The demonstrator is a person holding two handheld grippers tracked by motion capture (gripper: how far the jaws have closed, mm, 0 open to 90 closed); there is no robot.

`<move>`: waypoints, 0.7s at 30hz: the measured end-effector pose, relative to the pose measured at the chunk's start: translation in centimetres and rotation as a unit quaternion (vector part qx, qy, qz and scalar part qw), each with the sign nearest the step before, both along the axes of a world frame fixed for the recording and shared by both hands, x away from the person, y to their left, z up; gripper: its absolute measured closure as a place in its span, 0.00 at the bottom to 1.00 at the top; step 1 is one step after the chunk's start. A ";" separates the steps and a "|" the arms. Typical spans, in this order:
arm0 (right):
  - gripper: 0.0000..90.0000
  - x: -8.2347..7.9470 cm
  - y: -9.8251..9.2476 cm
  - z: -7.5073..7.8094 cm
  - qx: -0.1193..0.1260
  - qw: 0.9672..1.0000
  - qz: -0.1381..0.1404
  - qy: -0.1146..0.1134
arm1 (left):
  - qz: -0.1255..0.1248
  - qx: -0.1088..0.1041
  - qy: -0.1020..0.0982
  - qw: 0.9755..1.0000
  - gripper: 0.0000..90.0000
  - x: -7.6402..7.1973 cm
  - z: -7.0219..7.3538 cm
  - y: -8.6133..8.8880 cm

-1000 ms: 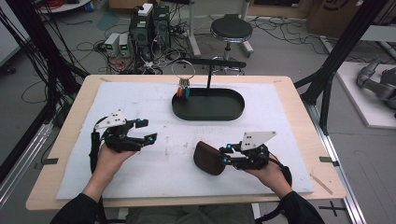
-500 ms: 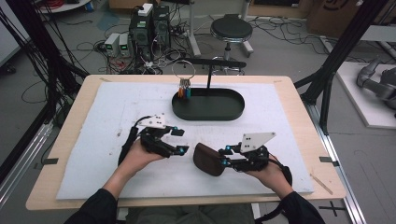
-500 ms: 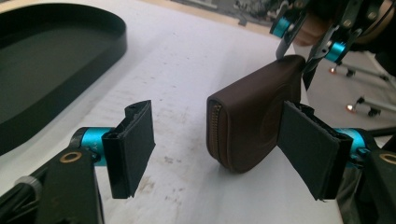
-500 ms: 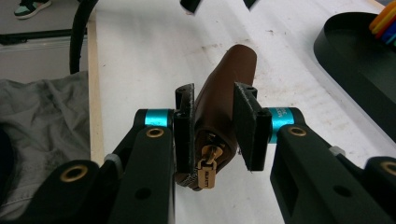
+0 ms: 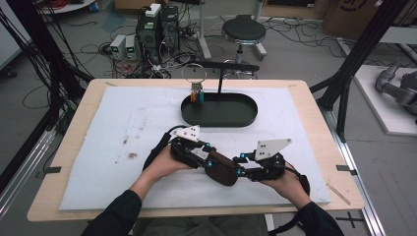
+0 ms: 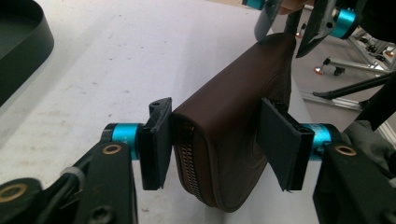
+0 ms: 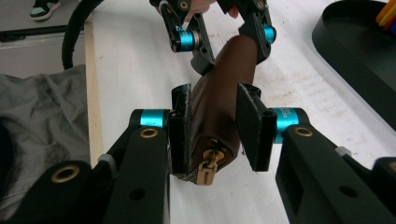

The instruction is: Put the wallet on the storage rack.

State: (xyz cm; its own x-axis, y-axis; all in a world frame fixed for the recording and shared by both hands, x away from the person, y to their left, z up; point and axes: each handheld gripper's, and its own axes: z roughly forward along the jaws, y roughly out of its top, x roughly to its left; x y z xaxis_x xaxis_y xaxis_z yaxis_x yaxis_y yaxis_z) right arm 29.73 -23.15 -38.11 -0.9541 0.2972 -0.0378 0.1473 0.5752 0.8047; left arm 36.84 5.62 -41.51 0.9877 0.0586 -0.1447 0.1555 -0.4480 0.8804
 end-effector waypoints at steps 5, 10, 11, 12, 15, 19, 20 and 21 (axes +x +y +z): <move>0.61 0.2 -0.2 -0.2 0.003 1.000 -0.009 0.013 | -0.005 0.002 -0.008 1.000 0.65 -0.4 0.3 0.3; 0.45 0.8 -0.3 -1.1 0.003 0.998 -0.029 0.049 | -0.008 0.000 -0.021 1.000 0.67 -1.0 0.4 0.6; 0.44 1.1 -0.4 -1.3 0.006 0.998 -0.027 0.054 | -0.008 0.000 -0.022 1.000 0.67 -1.2 0.4 0.8; 0.43 1.1 -0.3 -1.5 0.004 0.997 -0.029 0.067 | -0.008 -0.004 -0.023 1.000 0.68 -1.3 0.4 0.9; 0.41 1.3 -0.2 -2.3 0.002 0.996 -0.024 0.087 | -0.007 -0.006 -0.021 1.000 0.69 -1.7 0.2 1.3; 0.42 1.6 0.6 -3.1 -0.018 0.994 -0.017 0.106 | -0.008 -0.002 -0.024 1.000 0.71 -1.9 0.3 1.5; 0.44 1.7 0.8 -3.3 -0.016 0.994 -0.017 0.110 | -0.008 -0.002 -0.025 1.000 0.71 -2.0 0.4 1.5; 0.45 1.8 0.9 -3.5 -0.015 0.993 -0.014 0.115 | -0.009 -0.003 -0.025 1.000 0.71 -2.0 0.4 1.5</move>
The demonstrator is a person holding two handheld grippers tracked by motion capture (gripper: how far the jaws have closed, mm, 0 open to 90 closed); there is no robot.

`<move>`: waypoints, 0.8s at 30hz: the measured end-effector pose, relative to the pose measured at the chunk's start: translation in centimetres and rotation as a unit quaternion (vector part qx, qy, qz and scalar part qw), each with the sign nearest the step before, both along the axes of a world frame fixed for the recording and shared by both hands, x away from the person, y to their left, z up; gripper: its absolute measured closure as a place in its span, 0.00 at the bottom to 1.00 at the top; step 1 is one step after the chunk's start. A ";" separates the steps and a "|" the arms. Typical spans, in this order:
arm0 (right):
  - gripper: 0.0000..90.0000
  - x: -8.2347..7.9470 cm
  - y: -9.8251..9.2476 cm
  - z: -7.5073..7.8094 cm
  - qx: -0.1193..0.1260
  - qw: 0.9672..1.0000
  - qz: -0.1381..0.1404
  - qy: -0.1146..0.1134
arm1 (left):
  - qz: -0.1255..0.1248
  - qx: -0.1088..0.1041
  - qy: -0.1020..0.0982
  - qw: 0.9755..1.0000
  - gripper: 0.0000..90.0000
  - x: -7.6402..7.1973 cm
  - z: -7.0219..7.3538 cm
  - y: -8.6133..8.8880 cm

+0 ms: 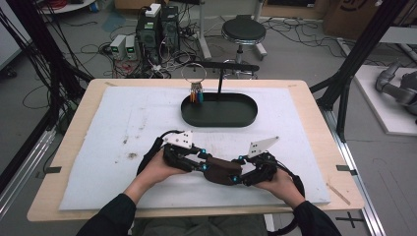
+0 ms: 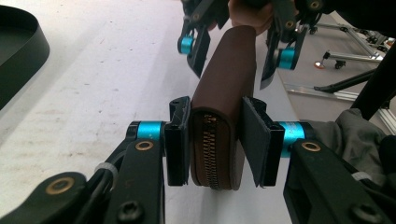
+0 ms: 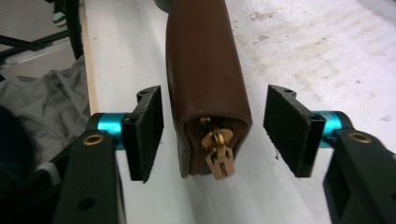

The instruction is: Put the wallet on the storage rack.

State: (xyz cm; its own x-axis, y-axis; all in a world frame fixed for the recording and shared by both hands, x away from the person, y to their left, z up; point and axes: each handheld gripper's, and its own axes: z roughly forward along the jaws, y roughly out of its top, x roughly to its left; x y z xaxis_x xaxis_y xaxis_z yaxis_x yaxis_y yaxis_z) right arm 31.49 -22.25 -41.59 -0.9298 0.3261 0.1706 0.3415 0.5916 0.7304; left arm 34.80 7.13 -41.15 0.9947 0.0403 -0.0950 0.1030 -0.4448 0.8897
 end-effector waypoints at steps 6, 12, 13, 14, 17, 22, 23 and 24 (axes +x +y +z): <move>0.69 -0.1 0.3 0.0 0.001 1.000 0.027 -0.011 | 0.002 -0.005 0.005 1.000 0.71 -0.2 -0.1 0.1; 0.74 -0.2 0.2 0.1 0.002 0.999 0.030 -0.019 | 0.033 -0.005 0.019 0.999 0.55 -0.4 0.2 0.3; 0.74 -0.1 0.2 0.2 0.004 0.999 0.032 -0.021 | 0.041 -0.007 0.022 0.999 0.50 -0.4 0.4 0.5; 0.75 -0.1 0.1 0.2 0.007 0.999 0.032 -0.022 | 0.047 -0.008 0.025 0.999 0.45 -0.4 0.7 0.7; 0.75 0.0 -0.2 0.7 0.022 0.999 0.028 -0.027 | 0.069 -0.019 0.023 0.997 0.39 -0.7 1.4 1.7; 0.75 0.3 -0.8 1.9 0.035 0.998 0.014 -0.042 | 0.119 -0.020 0.001 0.993 0.32 -1.3 2.6 4.1; 0.75 0.3 -1.0 2.2 0.036 0.998 0.012 -0.044 | 0.129 -0.022 -0.004 0.991 0.30 -1.5 2.8 4.6; 0.75 0.4 -1.1 2.5 0.037 0.998 0.009 -0.050 | 0.138 -0.023 -0.010 0.990 0.30 -1.7 2.9 5.2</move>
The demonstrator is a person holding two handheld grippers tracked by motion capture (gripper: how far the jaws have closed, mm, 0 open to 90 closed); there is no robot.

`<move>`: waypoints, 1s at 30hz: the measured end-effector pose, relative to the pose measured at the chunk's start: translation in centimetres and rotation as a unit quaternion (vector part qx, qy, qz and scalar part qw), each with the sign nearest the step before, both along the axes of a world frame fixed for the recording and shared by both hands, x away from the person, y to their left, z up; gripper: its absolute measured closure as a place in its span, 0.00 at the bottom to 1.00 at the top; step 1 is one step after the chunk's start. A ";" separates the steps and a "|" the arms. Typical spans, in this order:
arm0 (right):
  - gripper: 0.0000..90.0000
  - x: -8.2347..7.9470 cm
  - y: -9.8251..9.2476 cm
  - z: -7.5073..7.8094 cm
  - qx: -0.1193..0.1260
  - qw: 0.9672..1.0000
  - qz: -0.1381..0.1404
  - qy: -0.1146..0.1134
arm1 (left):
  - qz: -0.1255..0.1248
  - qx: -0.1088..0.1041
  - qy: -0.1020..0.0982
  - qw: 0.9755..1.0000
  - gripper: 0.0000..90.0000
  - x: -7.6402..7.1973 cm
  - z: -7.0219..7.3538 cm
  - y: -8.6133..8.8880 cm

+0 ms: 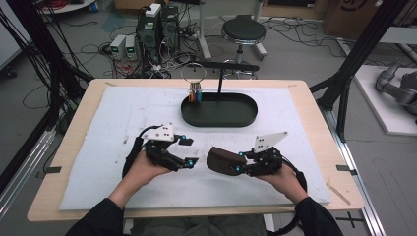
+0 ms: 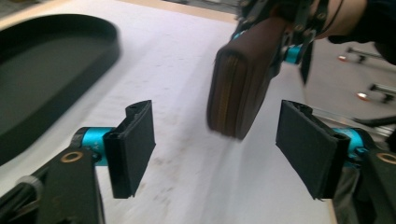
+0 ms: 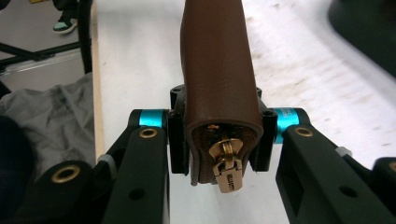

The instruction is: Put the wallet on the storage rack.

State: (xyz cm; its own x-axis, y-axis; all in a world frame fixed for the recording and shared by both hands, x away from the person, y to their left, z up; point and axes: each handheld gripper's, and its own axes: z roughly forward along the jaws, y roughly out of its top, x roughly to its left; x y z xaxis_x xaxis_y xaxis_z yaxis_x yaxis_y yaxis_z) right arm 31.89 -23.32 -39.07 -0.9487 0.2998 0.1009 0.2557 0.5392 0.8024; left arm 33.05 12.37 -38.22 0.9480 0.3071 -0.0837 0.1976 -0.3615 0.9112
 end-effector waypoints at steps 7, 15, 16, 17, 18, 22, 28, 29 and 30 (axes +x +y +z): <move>0.75 1.2 -0.7 2.2 0.012 1.000 -0.020 -0.020 | 0.075 -0.016 -0.036 0.996 0.29 -1.8 0.4 4.4; 0.75 3.5 -0.7 4.7 0.011 0.998 -0.054 -0.033 | 0.128 -0.015 -0.055 0.990 0.29 -2.7 -0.2 7.4; 0.75 3.9 -0.7 4.9 0.014 0.998 -0.058 -0.034 | 0.131 -0.014 -0.056 0.990 0.29 -2.8 -0.4 7.6; 0.75 4.3 -0.7 5.1 0.014 0.998 -0.061 -0.031 | 0.132 -0.012 -0.057 0.989 0.29 -2.8 -0.5 7.7; 0.75 4.7 -0.6 5.3 0.012 0.997 -0.066 -0.033 | 0.135 -0.014 -0.055 0.989 0.29 -2.8 -0.7 7.9; 0.75 6.3 -0.3 5.6 0.009 0.996 -0.083 -0.029 | 0.143 -0.019 -0.051 0.988 0.29 -2.9 -1.1 8.6; 0.75 8.3 0.1 5.4 -0.006 0.994 -0.108 -0.026 | 0.156 -0.020 -0.064 0.985 0.29 -3.4 -1.0 9.2; 0.75 8.5 0.1 5.4 -0.008 0.993 -0.112 -0.026 | 0.158 -0.019 -0.064 0.985 0.29 -3.5 -1.0 9.2; 0.75 8.8 0.2 5.4 -0.008 0.993 -0.116 -0.023 | 0.159 -0.019 -0.066 0.985 0.29 -3.5 -1.0 9.2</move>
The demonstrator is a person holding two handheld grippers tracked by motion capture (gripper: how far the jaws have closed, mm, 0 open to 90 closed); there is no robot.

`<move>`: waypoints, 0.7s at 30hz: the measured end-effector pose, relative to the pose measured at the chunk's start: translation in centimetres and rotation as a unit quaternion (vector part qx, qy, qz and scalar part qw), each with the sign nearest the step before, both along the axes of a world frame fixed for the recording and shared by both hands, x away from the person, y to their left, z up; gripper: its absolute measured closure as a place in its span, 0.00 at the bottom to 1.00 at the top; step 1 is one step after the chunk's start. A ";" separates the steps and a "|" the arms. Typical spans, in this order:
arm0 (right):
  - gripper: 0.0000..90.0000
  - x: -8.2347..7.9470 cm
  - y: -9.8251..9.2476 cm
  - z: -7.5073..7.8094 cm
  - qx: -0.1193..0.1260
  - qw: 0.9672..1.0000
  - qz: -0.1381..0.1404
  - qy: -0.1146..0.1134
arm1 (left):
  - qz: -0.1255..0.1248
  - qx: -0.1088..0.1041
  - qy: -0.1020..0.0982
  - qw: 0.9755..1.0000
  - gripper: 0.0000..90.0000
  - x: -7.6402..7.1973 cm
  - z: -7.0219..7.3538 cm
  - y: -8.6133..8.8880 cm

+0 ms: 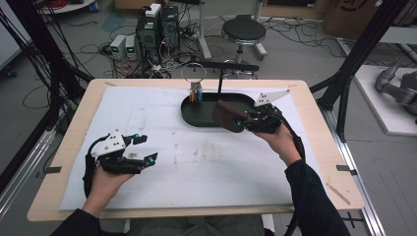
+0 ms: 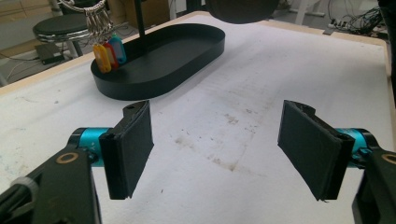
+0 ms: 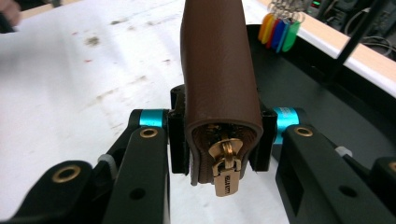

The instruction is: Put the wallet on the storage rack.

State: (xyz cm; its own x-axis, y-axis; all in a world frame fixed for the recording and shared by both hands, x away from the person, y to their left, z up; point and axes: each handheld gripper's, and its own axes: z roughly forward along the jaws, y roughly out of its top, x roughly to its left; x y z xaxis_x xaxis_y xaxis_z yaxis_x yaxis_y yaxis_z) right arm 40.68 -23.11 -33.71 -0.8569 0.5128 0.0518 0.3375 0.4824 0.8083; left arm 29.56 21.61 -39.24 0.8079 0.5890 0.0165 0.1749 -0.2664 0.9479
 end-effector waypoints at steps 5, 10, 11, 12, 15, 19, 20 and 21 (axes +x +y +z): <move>0.75 1.4 0.6 -0.2 -0.009 1.000 -0.020 -0.006 | 0.005 0.001 0.000 1.000 0.29 -0.2 -0.1 0.0; 0.75 3.2 1.4 -0.7 -0.017 0.999 -0.042 -0.005 | 0.005 0.003 0.000 1.000 0.29 -0.2 -0.2 0.1; 0.75 3.5 1.6 -0.8 -0.020 0.999 -0.047 -0.002 | 0.005 0.004 -0.001 1.000 0.29 -0.2 -0.2 0.1; 0.75 3.9 1.8 -1.0 -0.025 0.998 -0.050 -0.003 | 0.005 0.003 -0.001 1.000 0.29 -0.2 -0.2 0.1; 0.75 4.9 2.5 -1.5 -0.039 0.997 -0.062 -0.003 | 0.005 0.004 -0.002 1.000 0.29 -0.2 -0.2 0.0; 0.75 6.0 3.0 -2.3 -0.043 0.996 -0.079 -0.001 | 0.004 0.005 0.000 1.000 0.29 -0.2 -0.3 0.1; 0.75 6.2 3.2 -2.6 -0.046 0.996 -0.082 0.002 | 0.004 0.004 0.000 1.000 0.29 -0.2 -0.4 0.1; 0.75 6.5 3.3 -2.9 -0.051 0.995 -0.085 0.000 | 0.004 0.005 0.000 1.000 0.29 -0.2 -0.4 0.1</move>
